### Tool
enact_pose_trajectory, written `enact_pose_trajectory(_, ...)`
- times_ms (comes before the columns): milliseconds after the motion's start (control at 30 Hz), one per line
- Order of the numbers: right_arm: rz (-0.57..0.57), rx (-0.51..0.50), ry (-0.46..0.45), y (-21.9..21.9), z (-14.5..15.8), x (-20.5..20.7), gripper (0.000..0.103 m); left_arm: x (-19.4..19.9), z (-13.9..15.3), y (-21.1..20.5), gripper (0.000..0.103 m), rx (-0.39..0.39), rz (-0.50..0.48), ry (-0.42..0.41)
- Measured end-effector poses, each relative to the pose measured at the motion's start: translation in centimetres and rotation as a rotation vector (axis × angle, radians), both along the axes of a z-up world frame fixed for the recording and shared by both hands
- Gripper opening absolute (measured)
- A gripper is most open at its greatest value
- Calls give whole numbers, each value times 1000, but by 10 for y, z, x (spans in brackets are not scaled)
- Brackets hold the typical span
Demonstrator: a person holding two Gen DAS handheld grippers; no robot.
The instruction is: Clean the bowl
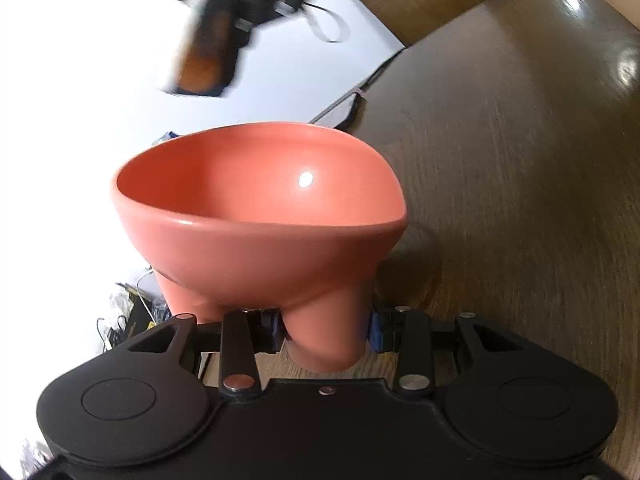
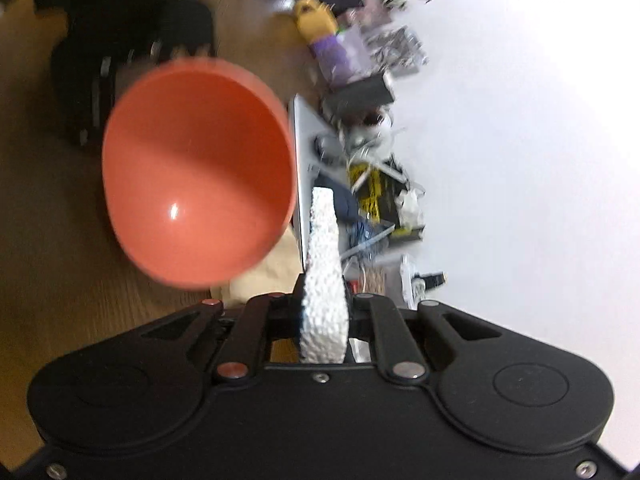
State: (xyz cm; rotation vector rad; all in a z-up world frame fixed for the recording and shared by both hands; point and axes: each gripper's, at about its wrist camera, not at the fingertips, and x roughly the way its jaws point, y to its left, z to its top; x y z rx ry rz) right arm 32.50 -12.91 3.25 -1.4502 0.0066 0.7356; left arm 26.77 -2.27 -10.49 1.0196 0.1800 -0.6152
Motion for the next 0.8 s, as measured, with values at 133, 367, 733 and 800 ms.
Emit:
enact_pose_trajectory(133,-41,-61,28,-3,-25,14,12,0,0,-1,38,-59,18,9)
enact_pose_trajectory(367,-64,-159,59,-11,-52,15,12,24,-5,7,38,-142,29,20)
enact_pose_trajectory(733,90,-168,337,7,-50,-54,12,43,-3,-11,37,-120,23,-54)
enact_pose_trajectory(800,118,-169,388,10,-49,-67,12,43,-3,-13,37,-118,23,-59)
